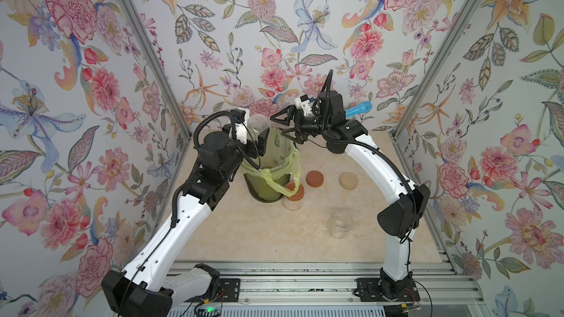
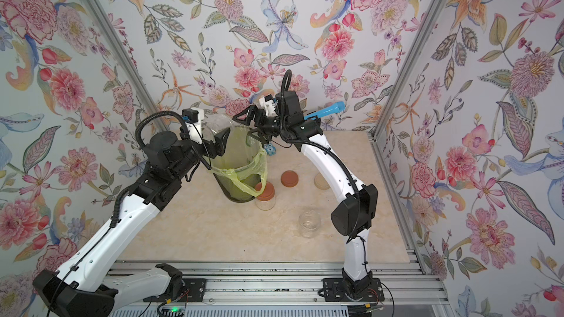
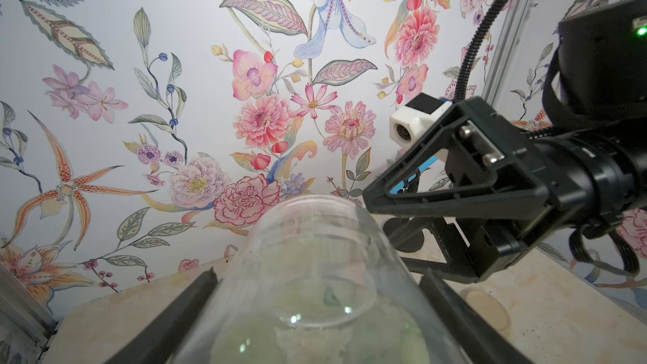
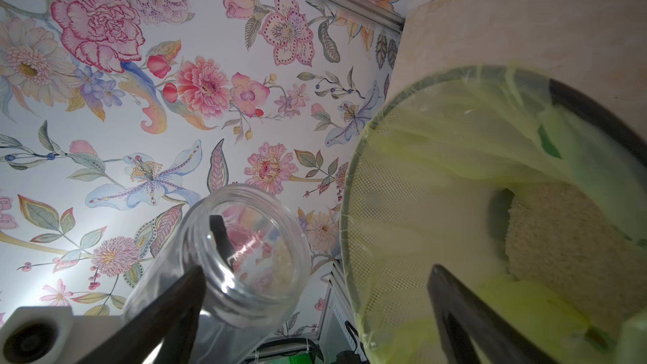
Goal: Empty moldy rice from jars
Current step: Pour the moldy rice from the jar into the trash bin.
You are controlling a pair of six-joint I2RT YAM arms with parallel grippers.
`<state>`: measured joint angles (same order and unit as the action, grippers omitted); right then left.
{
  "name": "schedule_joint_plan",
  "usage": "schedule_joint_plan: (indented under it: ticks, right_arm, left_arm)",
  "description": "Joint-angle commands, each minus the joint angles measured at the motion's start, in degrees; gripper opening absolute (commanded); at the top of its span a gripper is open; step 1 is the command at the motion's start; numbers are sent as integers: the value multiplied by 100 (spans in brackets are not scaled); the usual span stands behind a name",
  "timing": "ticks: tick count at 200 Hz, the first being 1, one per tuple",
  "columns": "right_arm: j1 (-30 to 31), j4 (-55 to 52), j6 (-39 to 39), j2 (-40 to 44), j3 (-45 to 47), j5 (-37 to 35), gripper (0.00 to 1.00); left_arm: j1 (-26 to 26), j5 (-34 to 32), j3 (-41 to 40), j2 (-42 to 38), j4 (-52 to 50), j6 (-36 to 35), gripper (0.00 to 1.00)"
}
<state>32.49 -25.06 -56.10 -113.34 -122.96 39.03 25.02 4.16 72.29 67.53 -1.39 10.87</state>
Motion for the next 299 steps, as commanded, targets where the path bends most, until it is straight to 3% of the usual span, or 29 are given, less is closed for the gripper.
schedule_joint_plan:
  ticks: [1,104,164,213,243,299]
  right_arm:
    - [-36,-258,543,241,150,-104,100]
    - [244,-1480,3064,753,128,-1096,100]
    - [251,-1485,3359,1211,772,-1516,100]
    - [145,-1442,3426,1467,1248,-1581,100]
    - [36,-1236,3331,1596,1554,-1525,100]
    - [-61,-854,3136,1769,1999,-1414,100]
  left_arm:
    - [-41,-124,647,0,-205,-155,0]
    - [-45,47,3055,1328,-2971,-74,0]
    - [-60,205,5175,2620,-5029,330,0]
    - [-172,742,7402,4135,-7417,1338,0]
    - [-209,937,7009,4100,-7609,1946,0]
    - [-250,1046,6204,3922,-7618,1753,0]
